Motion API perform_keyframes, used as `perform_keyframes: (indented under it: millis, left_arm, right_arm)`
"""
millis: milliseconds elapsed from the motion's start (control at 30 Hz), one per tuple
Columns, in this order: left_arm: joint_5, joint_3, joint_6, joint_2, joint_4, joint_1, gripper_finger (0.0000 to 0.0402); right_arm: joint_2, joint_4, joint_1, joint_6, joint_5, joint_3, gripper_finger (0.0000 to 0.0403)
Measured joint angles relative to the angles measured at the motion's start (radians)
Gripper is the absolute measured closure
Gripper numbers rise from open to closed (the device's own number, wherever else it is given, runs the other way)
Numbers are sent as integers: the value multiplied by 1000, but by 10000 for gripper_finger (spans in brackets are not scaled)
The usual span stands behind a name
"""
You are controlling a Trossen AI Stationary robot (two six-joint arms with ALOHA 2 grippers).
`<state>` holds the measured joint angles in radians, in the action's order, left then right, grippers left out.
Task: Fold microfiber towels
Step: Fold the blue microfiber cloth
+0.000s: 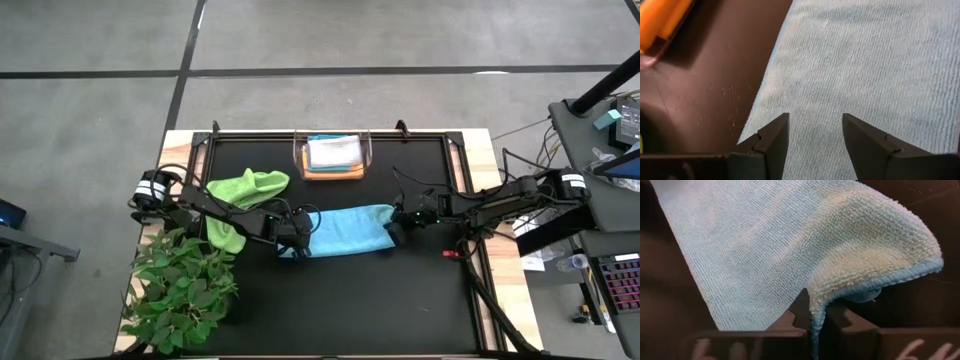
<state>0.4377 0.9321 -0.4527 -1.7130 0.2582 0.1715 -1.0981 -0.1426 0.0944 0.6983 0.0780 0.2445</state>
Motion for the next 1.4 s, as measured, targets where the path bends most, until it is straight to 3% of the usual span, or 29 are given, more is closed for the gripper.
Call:
perform_keyframes:
  millis: [300, 867, 1200, 1400]
  left_arm:
    - [10, 1, 43, 0, -46, 0, 233]
    - [10, -1, 50, 0, -31, 1, 233]
    - [-114, -5, 72, -1, -74, 6, 233]
    - [-120, -7, 74, -1, -101, 8, 233]
  right_arm:
    - [12, 328, 0, -72, -16, 159, 394]
    - [12, 1143, 0, -135, -334, 549, 394]
    - [-41, 1155, 0, -120, -349, 629, 394]
    - [-122, 1088, -6, -123, -326, 635, 394]
